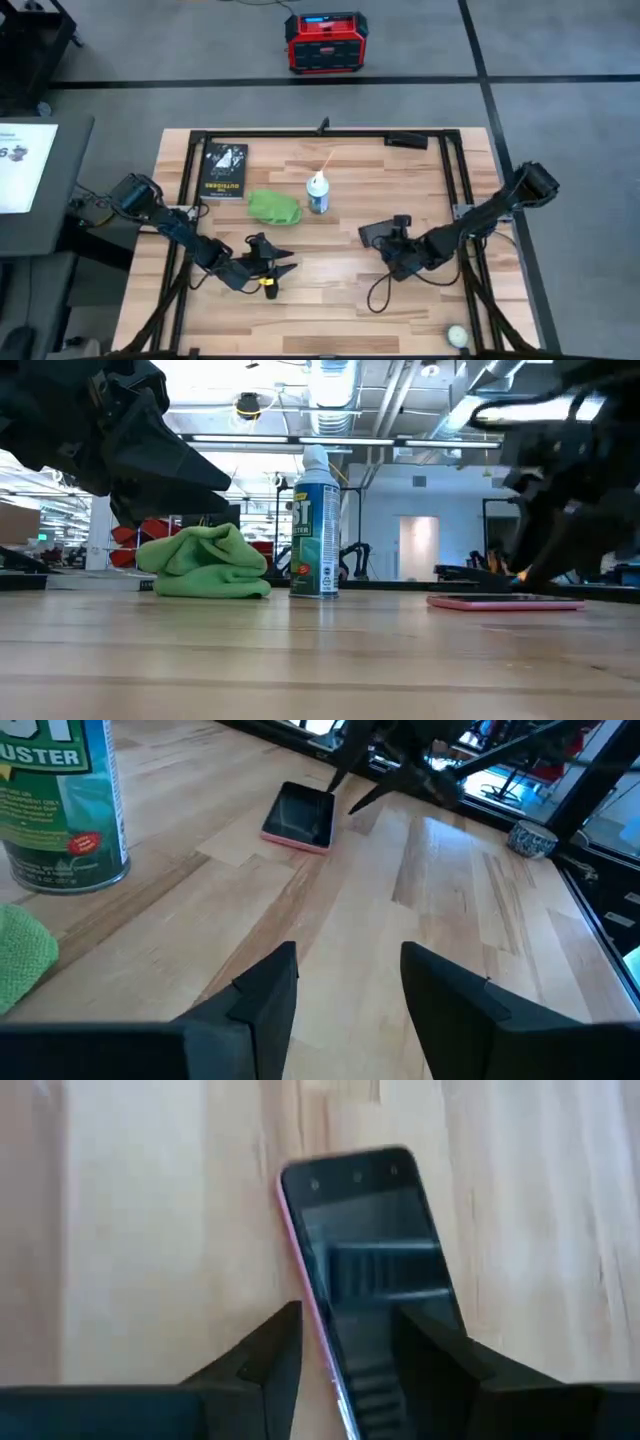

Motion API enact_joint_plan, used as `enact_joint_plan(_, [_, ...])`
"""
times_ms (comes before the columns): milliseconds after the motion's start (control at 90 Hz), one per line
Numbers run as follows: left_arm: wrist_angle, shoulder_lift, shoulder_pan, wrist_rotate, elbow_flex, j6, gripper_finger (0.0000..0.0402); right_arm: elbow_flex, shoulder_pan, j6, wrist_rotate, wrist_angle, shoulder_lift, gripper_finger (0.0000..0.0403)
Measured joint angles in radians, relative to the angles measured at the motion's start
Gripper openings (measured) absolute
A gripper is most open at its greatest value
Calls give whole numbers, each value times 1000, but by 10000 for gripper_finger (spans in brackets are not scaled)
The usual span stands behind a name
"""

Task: Apply microfiber cloth
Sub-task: Return to Home Position

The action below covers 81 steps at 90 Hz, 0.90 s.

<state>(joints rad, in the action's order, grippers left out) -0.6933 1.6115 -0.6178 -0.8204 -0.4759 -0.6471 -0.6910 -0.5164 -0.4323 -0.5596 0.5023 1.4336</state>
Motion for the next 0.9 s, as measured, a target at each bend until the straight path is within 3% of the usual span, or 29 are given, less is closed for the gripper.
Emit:
enact_joint_plan(156, [-9,0,26,-10,0,25,158,0,-14,-148,-112,-8,-74,102])
enact_joint_plan(311, [-40,0,62,-10,0,90,147,0,-14,-214,-193,-72,-119,33])
enact_joint_plan(378, [-59,0,68,-11,0,136,129,0,-15,-219,-203,-102,-135,9])
enact_joint_plan(522, [-161,-22,62,-17,7,328,55,0,-26,-192,-208,-155,-168,8])
enact_joint_plan(611, [-190,-111,51,-8,33,460,11,0,-38,-163,-208,-168,-206,2])
enact_joint_plan(778, [-100,-382,39,-5,111,553,1,0,-54,-116,-208,-161,-317,1])
enact_joint_plan(900, [60,-607,27,3,154,558,0,0,-55,-69,-205,-158,-413,0])
